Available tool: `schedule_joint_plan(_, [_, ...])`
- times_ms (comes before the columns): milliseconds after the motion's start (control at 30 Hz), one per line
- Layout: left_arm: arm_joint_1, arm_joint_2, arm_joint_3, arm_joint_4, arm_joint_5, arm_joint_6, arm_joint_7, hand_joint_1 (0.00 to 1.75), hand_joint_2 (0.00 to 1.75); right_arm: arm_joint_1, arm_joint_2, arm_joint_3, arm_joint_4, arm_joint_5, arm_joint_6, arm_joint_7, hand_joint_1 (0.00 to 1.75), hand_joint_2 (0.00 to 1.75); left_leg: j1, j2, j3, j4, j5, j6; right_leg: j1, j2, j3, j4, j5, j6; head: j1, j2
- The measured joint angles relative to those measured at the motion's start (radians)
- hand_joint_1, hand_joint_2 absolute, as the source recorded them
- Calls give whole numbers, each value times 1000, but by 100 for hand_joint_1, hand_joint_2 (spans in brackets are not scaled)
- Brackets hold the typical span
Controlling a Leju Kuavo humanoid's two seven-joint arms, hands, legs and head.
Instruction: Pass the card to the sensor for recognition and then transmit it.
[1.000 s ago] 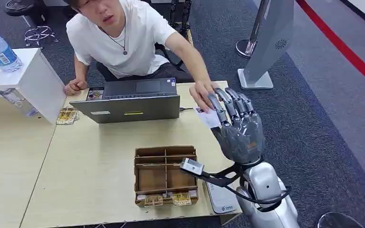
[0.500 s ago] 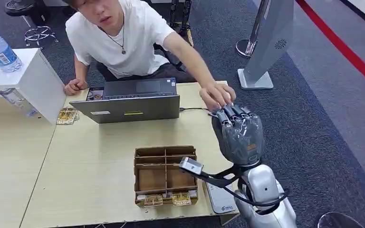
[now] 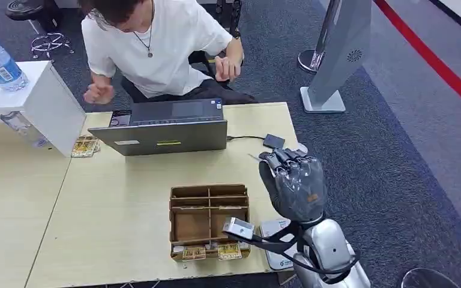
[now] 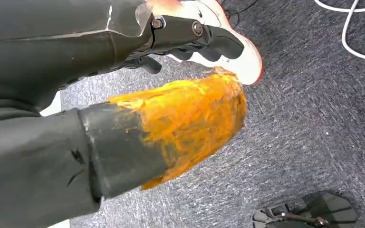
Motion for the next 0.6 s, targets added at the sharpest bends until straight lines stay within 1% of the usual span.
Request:
schedule_joint_plan(100, [0,-1,5,0,-3,0,0,0,0,27,11,-31,10,-46,0,-53,175,175,0,0,0,0,0,0,0,0,0,0,0,0,0,0])
schedule_joint_plan(167, [0,-2,13,0,-3,0,0,0,0,43,17,-51,22,-80,0,-68,175,175,0,0,0,0,0,0,0,0,0,0,0,0,0,0])
schedule_joint_plan(300, [0,-4,23,0,-5,0,0,0,0,68,18,-77,50,-151,0,-68,175,175,0,0,0,0,0,0,0,0,0,0,0,0,0,0])
schedule_joint_plan(433, [0,-5,36,0,-5,2,-2,0,0,98,13,-88,77,-250,0,-47,175,175,0,0,0,0,0,0,0,0,0,0,0,0,0,0])
schedule_joint_plan(533, [0,-5,45,0,-5,4,-2,0,0,117,-2,-89,92,-328,3,-39,175,175,0,0,0,0,0,0,0,0,0,0,0,0,0,0])
schedule_joint_plan(600, [0,-5,51,0,-5,5,-2,0,0,130,-14,-89,101,-392,19,-39,175,175,0,0,0,0,0,0,0,0,0,0,0,0,0,0])
